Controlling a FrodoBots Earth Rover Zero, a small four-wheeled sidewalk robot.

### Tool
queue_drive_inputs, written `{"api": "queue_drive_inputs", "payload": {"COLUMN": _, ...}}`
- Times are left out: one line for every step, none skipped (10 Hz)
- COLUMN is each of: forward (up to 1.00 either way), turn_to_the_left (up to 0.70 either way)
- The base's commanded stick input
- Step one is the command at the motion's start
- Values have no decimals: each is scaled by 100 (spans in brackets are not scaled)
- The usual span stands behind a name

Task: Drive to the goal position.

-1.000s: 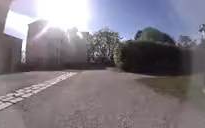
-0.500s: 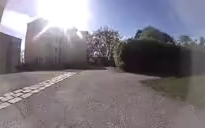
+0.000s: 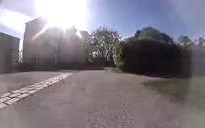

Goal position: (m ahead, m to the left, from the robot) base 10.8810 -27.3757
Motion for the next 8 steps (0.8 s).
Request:
{"api": "queue_drive_inputs", "payload": {"forward": 70, "turn_to_the_left": 0}}
{"api": "queue_drive_inputs", "payload": {"forward": 70, "turn_to_the_left": 0}}
{"api": "queue_drive_inputs", "payload": {"forward": 70, "turn_to_the_left": 0}}
{"api": "queue_drive_inputs", "payload": {"forward": 70, "turn_to_the_left": 0}}
{"api": "queue_drive_inputs", "payload": {"forward": 70, "turn_to_the_left": 0}}
{"api": "queue_drive_inputs", "payload": {"forward": 70, "turn_to_the_left": 0}}
{"api": "queue_drive_inputs", "payload": {"forward": 70, "turn_to_the_left": 0}}
{"api": "queue_drive_inputs", "payload": {"forward": 70, "turn_to_the_left": 0}}
